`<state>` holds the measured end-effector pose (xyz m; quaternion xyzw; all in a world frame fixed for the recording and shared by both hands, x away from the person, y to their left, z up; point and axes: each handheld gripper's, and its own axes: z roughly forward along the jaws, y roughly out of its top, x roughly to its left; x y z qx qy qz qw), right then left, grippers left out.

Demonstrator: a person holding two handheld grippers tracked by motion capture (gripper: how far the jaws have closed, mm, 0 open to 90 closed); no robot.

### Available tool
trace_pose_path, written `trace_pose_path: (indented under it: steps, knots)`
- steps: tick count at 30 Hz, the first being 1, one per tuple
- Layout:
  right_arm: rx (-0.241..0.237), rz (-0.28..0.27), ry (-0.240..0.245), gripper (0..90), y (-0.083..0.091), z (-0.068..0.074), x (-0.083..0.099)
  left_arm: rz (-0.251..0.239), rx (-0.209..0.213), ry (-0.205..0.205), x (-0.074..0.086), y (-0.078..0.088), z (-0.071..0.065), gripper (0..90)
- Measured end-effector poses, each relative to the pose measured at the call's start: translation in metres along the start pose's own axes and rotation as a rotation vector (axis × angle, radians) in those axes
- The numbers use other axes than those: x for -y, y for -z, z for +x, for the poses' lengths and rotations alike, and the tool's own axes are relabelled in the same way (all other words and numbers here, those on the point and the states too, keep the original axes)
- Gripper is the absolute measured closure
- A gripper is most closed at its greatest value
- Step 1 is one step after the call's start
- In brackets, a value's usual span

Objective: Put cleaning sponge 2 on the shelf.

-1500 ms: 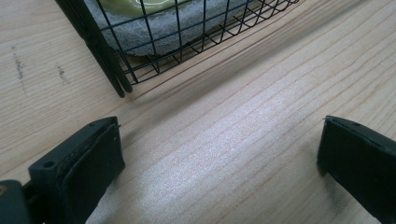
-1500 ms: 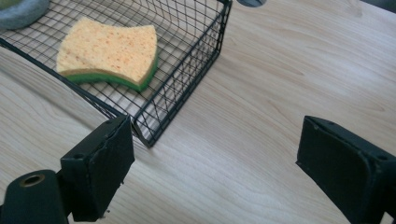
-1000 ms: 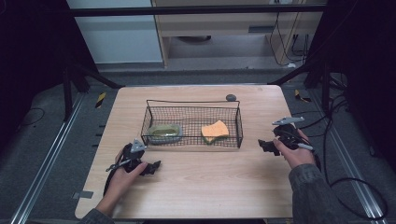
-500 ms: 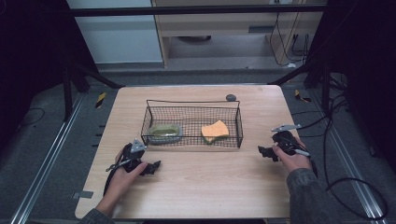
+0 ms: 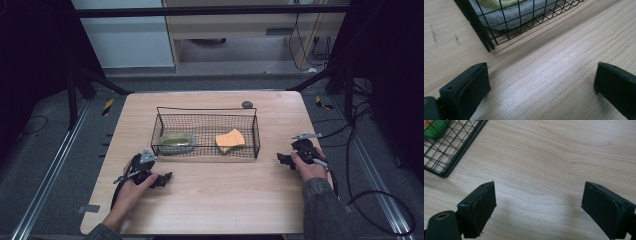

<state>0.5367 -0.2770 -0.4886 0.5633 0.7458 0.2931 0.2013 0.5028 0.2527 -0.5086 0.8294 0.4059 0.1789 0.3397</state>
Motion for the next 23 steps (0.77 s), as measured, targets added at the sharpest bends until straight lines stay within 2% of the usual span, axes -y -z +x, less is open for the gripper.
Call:
trace_pose_path:
  steps: [7, 13, 18, 20, 23]
  knots:
    - [0.016, -0.009, -0.038, 10.9, -0.01, -0.004, 0.001, 0.0, 0.0, 0.0, 0.0, 0.0, 0.0, 0.0]
    - [0.038, -0.019, -0.035, 7.6, -0.018, -0.001, 0.003, -0.001, 0.0, 0.0, 0.0, 0.0, 0.0, 0.0]
    - [0.056, -0.055, -0.013, 1.6, -0.023, 0.004, 0.005, 0.0, 0.0, 0.0, 0.0, 0.0, 0.0, 0.0]
    - [0.061, -0.08, -0.022, 0.6, -0.024, 0.006, 0.008, -0.001, 0.0, 0.001, 0.0, 0.0, 0.0, 0.0]
    - [0.083, -0.081, -0.039, 0.4, -0.024, 0.007, 0.009, -0.001, 0.0, 0.001, 0.0, 0.0, 0.0, 0.0]
